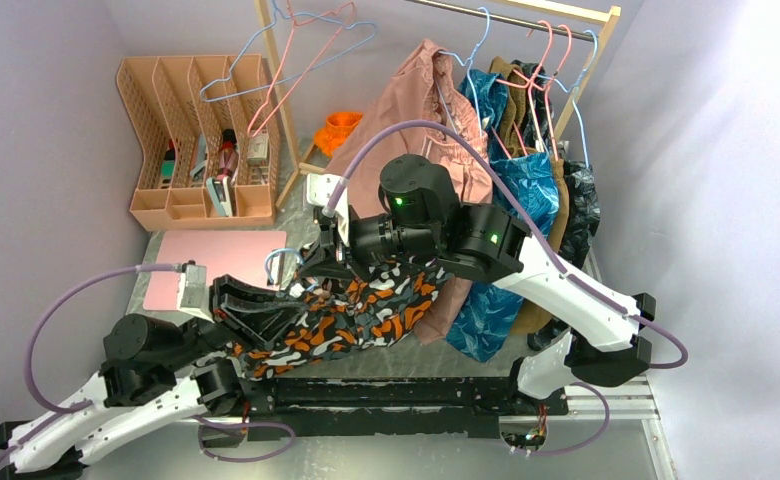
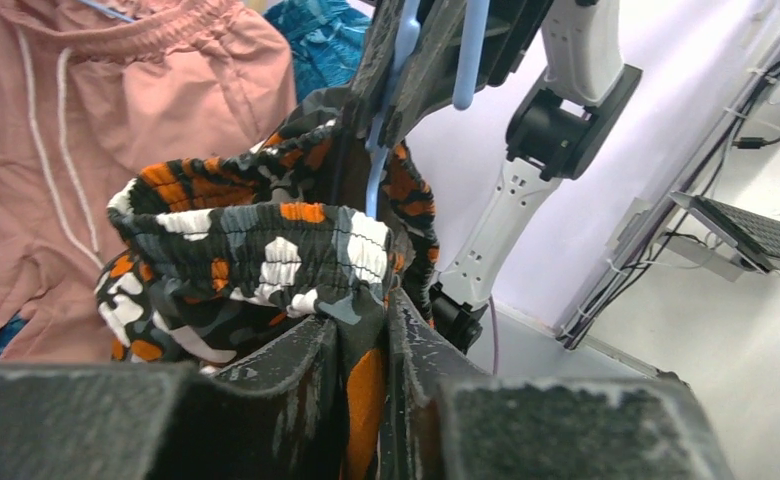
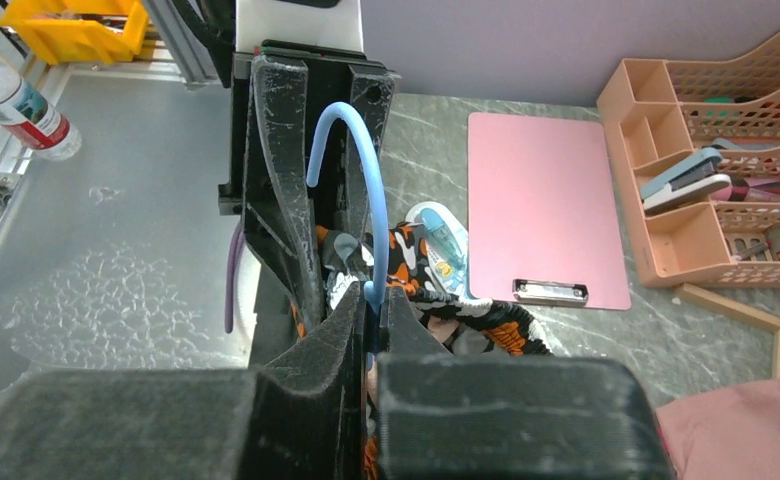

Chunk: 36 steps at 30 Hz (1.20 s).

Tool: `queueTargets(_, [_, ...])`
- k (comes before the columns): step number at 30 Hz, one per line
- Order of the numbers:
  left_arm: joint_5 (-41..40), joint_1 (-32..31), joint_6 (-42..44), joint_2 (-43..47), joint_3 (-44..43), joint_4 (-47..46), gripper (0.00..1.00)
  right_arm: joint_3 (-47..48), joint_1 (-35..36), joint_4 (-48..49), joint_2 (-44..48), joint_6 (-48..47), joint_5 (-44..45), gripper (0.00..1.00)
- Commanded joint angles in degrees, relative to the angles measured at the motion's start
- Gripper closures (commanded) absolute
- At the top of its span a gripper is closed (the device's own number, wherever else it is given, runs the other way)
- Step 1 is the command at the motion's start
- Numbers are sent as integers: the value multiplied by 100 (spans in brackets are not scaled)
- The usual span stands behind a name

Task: Place the shorts on the hanger
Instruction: Hang the shorts on the hanger.

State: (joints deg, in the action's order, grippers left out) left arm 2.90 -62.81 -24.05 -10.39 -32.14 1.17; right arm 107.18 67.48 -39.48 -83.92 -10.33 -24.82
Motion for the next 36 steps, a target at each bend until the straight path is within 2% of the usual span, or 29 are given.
queueTargets(1, [-435,5,-47,285,-276,686,79,-65,-2,148,181,-40,275,100])
queueTargets(8, [-1343,5,-115,907,-343,1343,84,-172,-16,333,289,20,504,100])
queueTargets(13, [-1739,5,-250,1327,-352,1779,79,-428,-55,691,459,127,674,100])
queueTargets(17, [-1865,5,-315,1382,-435,2111,67,-556,-153,920,542,259,608,100])
queueTargets(21, [-2058,5,-300,1227,-613,2372,46,-595,-190,1050,576,348,566,100])
queueTargets(25, [-2161,5,-171,1073,-914,2513,31,-647,-221,1192,635,440,642,100])
queueTargets(30, [-2247,5,160,856,-1563,2716,26,-798,-242,1485,821,640,860,100])
queueTargets(36, [-2171,5,466,342,-2239,3076,29,-1086,-257,1763,1070,903,1196,100])
